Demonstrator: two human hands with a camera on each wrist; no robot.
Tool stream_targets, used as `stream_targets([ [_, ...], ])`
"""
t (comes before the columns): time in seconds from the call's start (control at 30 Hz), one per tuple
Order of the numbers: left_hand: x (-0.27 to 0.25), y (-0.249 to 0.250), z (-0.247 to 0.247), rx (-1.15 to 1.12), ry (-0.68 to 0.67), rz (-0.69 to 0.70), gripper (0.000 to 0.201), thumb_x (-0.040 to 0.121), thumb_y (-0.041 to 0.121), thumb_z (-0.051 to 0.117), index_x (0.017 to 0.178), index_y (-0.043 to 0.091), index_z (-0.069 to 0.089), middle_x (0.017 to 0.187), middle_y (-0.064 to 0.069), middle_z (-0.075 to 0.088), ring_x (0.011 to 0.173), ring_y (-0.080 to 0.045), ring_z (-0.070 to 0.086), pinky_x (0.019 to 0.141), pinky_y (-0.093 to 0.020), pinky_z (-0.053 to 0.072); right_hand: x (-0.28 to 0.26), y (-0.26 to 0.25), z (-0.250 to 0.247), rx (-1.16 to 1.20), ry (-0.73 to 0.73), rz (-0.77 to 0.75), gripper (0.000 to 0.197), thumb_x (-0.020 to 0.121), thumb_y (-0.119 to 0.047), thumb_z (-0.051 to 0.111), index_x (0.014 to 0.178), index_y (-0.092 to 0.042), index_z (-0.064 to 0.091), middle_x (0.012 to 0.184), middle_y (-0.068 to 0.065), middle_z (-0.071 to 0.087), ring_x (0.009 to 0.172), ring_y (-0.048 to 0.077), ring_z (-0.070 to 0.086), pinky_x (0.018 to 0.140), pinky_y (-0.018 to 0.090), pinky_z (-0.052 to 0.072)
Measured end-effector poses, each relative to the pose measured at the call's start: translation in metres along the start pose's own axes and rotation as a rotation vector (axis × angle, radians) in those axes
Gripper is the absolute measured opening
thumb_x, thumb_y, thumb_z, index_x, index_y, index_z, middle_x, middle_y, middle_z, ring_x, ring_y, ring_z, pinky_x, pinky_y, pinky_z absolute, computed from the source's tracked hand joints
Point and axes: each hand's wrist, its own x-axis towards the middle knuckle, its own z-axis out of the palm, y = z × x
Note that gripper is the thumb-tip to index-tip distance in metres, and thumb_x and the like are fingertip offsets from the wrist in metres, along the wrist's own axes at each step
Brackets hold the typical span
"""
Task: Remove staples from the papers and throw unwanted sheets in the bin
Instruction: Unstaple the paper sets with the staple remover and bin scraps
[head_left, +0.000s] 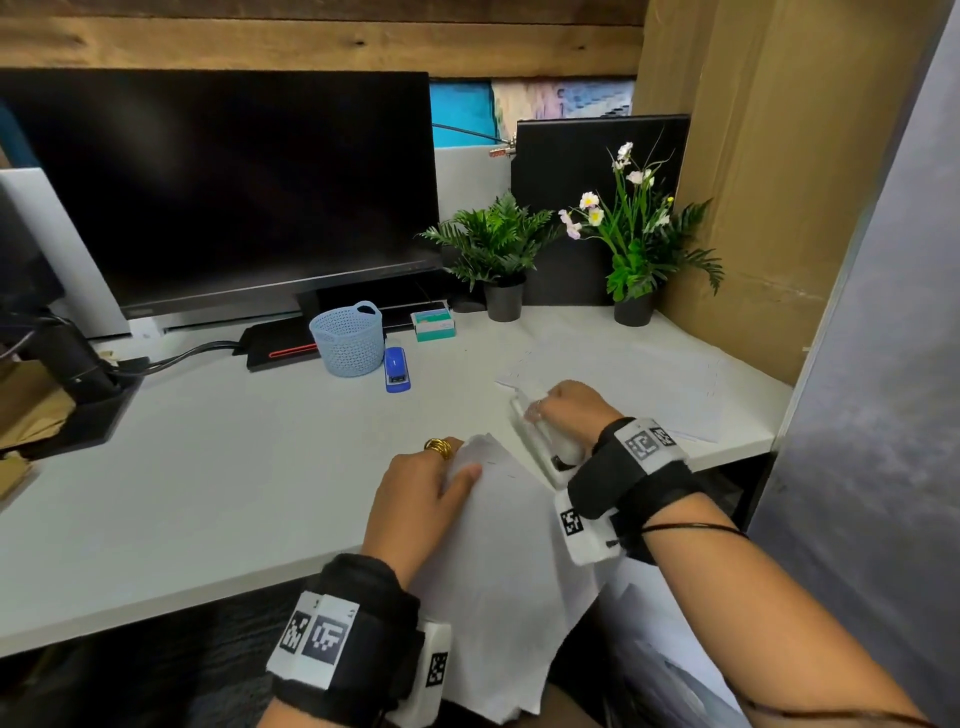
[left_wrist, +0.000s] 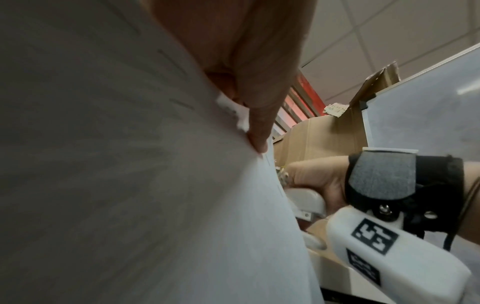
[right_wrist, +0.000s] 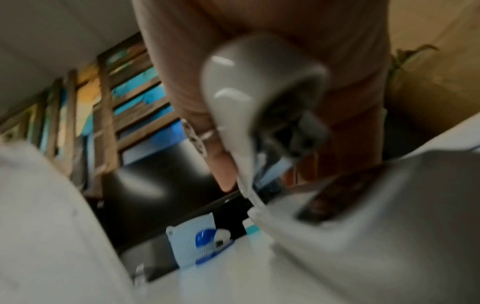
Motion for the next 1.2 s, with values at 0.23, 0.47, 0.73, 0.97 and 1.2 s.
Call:
stream_targets([
  [0.23,-0.006,-0.015,0.003,-0.134,-0.037,-0.066,0.023,0.09,0.031,0.059,0.111,0.022,0.063,0.088,-0.001,0.069,0.083,-0.013,0.063,0.073,-0.016,0.045,0.014,-0.001,0.009,-0.554,0.022,-0.143,0.03,0.089,-0.032,0.06,0.072,-0.008,0.055,0.076,0.004,0.054,0.091,0.025,0.052,0.06,0.018,0.04],
  [0.47,-0.004,-0.017,-0.008,-0.388,0.089,-0.051,0.013,0.088,0.022,0.063,0.092,0.035,0.063,0.088,0.017,0.066,0.088,0.008,0.059,0.073,-0.001,0.039,-0.044,0.014,0.004,-0.164,-0.041,-0.684,0.033,0.078,-0.024,0.075,0.109,-0.025,0.064,0.092,-0.006,0.065,0.089,0.007,0.056,0.082,0.019,0.042],
  [0.73,0.0,-0.004,-0.012,-0.583,0.161,0.195,0.039,0.069,-0.023,0.065,0.066,0.015,0.071,0.086,0.005,0.071,0.084,-0.008,0.066,0.075,-0.015,0.049,-0.061,0.044,0.018,0.204,0.38,-1.001,0.007,0.07,-0.004,0.071,0.071,-0.008,0.076,0.078,-0.006,0.07,0.077,-0.002,0.061,0.077,0.013,0.048],
  [0.97,-0.002,0.009,-0.014,-0.651,0.196,0.248,0.029,0.067,-0.016,0.071,0.066,0.013,0.072,0.083,0.018,0.07,0.082,-0.007,0.066,0.069,-0.013,0.05,-0.076,0.04,0.007,0.235,0.492,-1.087,0.014,0.075,-0.013,0.068,0.066,-0.004,0.074,0.079,0.006,0.07,0.075,0.009,0.059,0.074,0.015,0.046],
  [1.2,-0.003,0.018,-0.011,-0.623,0.161,0.239,0.032,0.069,-0.016,0.07,0.065,0.015,0.072,0.081,0.018,0.07,0.081,-0.003,0.065,0.069,-0.012,0.049,-0.079,0.049,0.003,0.193,0.518,-1.043,0.018,0.071,0.005,0.061,0.068,-0.008,0.072,0.074,0.001,0.068,0.074,0.008,0.06,0.075,0.016,0.045],
])
